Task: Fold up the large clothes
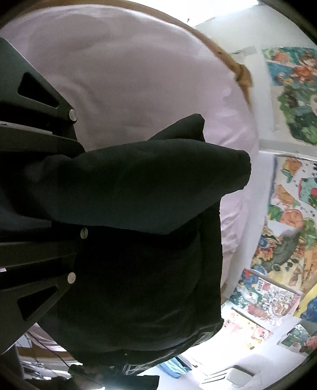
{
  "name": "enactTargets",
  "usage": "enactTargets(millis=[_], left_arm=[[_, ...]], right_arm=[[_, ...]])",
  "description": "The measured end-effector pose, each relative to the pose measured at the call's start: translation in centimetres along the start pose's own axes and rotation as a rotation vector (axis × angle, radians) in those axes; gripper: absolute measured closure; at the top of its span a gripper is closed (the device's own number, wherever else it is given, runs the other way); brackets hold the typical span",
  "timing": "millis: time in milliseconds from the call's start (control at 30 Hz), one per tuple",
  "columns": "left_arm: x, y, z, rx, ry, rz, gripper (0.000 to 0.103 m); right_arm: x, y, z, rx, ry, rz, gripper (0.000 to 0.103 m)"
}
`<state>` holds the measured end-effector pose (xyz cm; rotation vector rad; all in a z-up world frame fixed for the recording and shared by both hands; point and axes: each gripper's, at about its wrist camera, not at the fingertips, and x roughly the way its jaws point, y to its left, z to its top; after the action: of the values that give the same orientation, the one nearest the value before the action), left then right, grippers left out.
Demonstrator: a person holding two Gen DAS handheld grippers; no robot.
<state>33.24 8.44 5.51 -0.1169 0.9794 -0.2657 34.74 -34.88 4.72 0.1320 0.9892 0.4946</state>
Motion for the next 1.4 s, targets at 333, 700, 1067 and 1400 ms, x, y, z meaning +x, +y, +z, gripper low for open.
enactTargets(millis=[333, 700, 1067, 1400], left_arm=[[3.8, 1.1, -2.1, -0.041, -0.034, 0.059, 0.071], [2.3, 1.4, -6.2, -0.092, -0.171, 0.274, 0.025], [-3.5, -1.1, -9.5, -0.141, -0.327, 0.261, 0.013], [-6.7, -5.7, -13.5, -0.075, -0.462, 0.224, 0.002]], right_arm=[[3.0, -2.3, -3.6, 0.103, 0.001, -0.075, 0.059], [2.5, -0.9, -5.1, 0.067, -0.081, -0.349, 0.012], [-1.6, 3.2, -8.4, 0.022, -0.326, -0.444, 0.0], [-4.2, 8.1, -13.8, 0.02, -0.465, -0.421, 0.0]])
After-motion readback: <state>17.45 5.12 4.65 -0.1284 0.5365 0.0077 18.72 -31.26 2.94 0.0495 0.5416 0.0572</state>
